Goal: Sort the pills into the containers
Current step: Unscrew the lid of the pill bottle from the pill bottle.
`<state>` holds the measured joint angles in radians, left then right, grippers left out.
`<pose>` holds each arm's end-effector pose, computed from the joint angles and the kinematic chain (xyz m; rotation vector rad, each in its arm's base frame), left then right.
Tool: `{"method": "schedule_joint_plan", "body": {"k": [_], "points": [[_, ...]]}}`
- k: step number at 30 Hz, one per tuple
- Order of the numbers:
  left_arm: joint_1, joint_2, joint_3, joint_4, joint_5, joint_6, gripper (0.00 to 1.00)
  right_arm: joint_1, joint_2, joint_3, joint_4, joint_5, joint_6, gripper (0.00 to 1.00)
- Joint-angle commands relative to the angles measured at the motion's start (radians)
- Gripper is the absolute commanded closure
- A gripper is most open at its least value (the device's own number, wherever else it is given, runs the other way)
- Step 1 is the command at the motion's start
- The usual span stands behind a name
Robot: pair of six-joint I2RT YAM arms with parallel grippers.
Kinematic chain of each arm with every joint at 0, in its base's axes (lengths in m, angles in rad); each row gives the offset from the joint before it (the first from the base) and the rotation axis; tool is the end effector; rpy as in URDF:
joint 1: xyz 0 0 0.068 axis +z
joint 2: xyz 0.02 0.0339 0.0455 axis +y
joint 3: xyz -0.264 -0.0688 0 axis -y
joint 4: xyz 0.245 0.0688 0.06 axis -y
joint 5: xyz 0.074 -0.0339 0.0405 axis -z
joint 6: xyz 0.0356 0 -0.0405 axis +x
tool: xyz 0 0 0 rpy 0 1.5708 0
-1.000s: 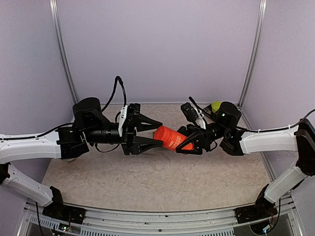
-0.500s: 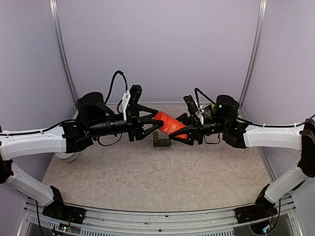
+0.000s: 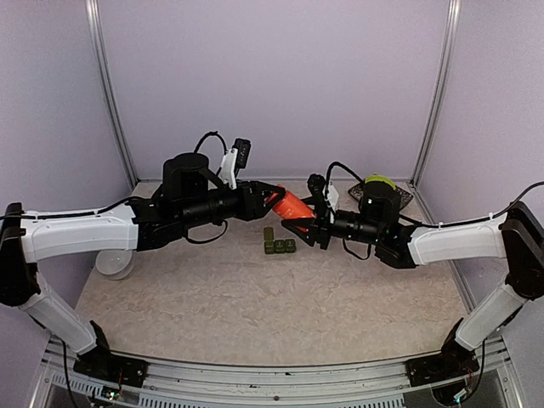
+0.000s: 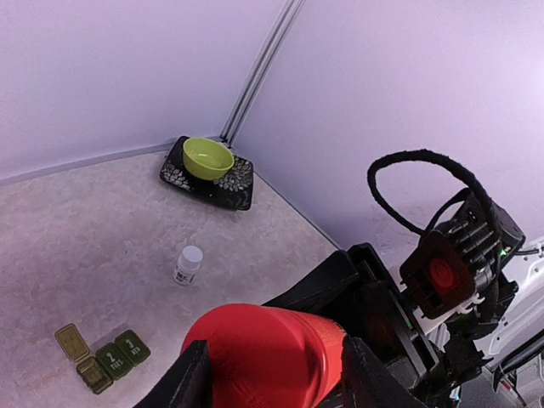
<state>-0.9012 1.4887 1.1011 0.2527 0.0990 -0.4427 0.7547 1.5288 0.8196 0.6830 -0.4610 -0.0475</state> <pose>0.2184 -0.2815 0.3248 0.4920 1.7606 -1.0639 0.2367 0.2443 0.2605 -0.9792 1.3548 0.9085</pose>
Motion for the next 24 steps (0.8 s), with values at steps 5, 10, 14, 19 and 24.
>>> {"method": "schedule_joint_plan", "body": {"k": [5,10,14,19,24], "points": [[-0.010,-0.015,0.005,-0.038,-0.024,-0.063,0.37,0.027,0.029,0.015,0.065,0.105,0.001,1.00],[0.005,-0.084,-0.073,0.049,-0.007,-0.022,0.13,0.026,-0.005,-0.003,0.069,0.036,0.052,1.00],[0.025,-0.152,-0.128,0.093,0.037,0.105,0.01,0.025,-0.028,0.009,0.021,-0.081,0.094,1.00],[0.082,-0.230,-0.217,0.165,0.173,0.298,0.01,0.014,-0.041,0.022,-0.015,-0.277,0.176,1.00],[0.147,-0.255,-0.283,0.264,0.442,0.388,0.01,-0.015,-0.009,0.059,0.009,-0.510,0.336,1.00]]}}
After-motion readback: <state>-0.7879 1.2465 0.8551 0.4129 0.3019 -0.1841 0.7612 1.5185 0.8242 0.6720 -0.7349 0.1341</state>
